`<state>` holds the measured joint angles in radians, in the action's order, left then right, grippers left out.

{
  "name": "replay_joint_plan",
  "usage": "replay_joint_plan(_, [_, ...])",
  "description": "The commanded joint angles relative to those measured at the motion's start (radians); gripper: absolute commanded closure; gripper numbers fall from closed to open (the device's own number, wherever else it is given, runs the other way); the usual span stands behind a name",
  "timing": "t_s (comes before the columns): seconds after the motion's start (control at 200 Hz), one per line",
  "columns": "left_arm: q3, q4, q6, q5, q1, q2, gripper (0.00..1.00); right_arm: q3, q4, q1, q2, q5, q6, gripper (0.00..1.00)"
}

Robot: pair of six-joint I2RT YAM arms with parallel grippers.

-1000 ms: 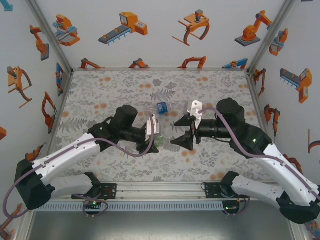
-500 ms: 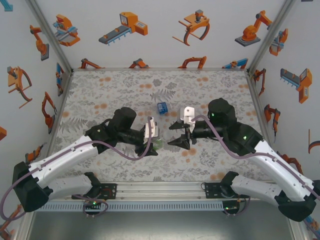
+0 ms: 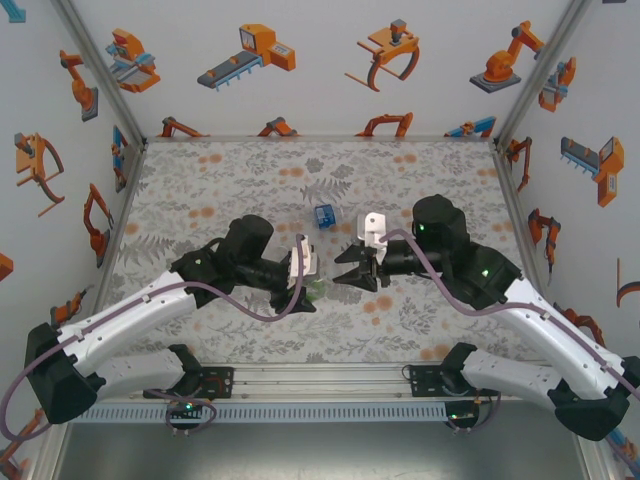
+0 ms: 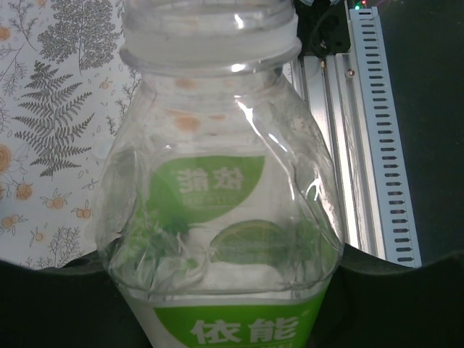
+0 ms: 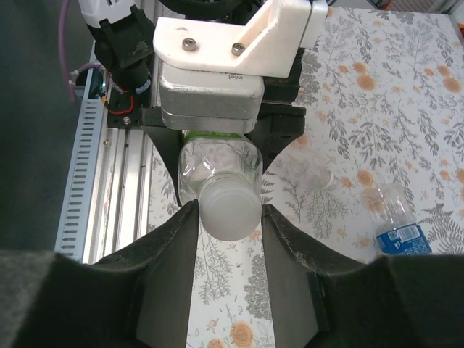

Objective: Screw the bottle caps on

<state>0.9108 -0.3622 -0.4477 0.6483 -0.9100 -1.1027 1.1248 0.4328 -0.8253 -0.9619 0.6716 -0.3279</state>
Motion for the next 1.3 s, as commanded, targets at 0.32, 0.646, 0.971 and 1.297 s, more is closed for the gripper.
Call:
replay_joint_plan(0.32, [0.023,-0.009,-0.019,0.024,-0.016,0.012,1.0,0.024,0.037,-0.003,-0.011,0.035,-0.039,0.58])
replay_joint_plan(0.646, [0.028,-0.008,-0.016,0.008,-0.026,0.005,1.0,0.039,0.058,-0.004,-0.027,0.062,-0.033,0.72])
replay_joint_plan(0.971, [0.017,0.022,-0.005,-0.09,-0.027,-0.006,1.0,-0.038,-0.042,-0.004,-0.037,-0.165,0.56,0.93])
replay_joint_plan(1.297, [-0.005,0.098,0.008,-0.211,-0.027,-0.038,1.0,-0.085,0.087,-0.003,-0.065,-0.404,1.402,1.0])
